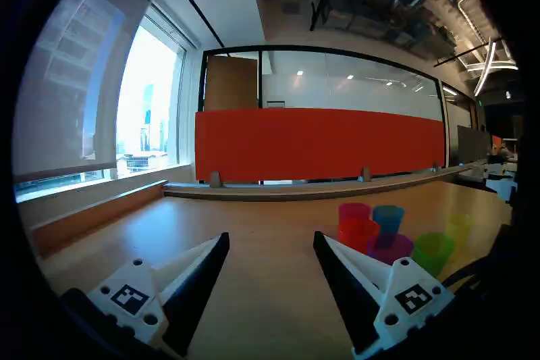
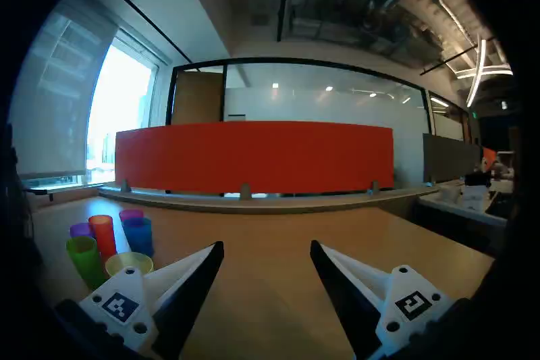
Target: Pour water
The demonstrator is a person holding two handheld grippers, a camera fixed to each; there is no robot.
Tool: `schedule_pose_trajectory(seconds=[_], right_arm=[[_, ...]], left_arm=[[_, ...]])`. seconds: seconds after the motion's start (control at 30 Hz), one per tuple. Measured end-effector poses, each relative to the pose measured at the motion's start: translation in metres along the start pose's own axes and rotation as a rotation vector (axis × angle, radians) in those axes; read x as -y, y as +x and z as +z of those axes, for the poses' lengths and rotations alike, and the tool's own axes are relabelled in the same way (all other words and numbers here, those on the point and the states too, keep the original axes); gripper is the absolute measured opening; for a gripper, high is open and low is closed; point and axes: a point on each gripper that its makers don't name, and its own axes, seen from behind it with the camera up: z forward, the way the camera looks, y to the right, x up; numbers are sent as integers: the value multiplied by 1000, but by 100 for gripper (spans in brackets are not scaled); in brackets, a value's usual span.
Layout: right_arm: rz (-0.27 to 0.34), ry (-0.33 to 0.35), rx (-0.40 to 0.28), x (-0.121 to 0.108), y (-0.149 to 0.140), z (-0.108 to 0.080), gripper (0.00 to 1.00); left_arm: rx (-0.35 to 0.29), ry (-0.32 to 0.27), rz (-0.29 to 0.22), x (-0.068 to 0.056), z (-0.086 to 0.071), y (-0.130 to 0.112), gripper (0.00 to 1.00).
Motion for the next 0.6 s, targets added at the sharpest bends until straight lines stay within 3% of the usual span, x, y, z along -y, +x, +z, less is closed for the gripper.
schedule_pose_trajectory(seconds=[0.3, 0.47, 0.6], right_arm=[[-13, -5, 26, -1, -6, 1, 99], [-34, 10, 31, 4, 11, 0, 99], [-42, 20, 31, 5, 34, -1, 99]], left_arm=[[-20, -20, -26, -3, 0, 24, 92], [-13, -49, -42, -6, 0, 41, 92], [-6, -61, -25, -6, 1, 57, 92]])
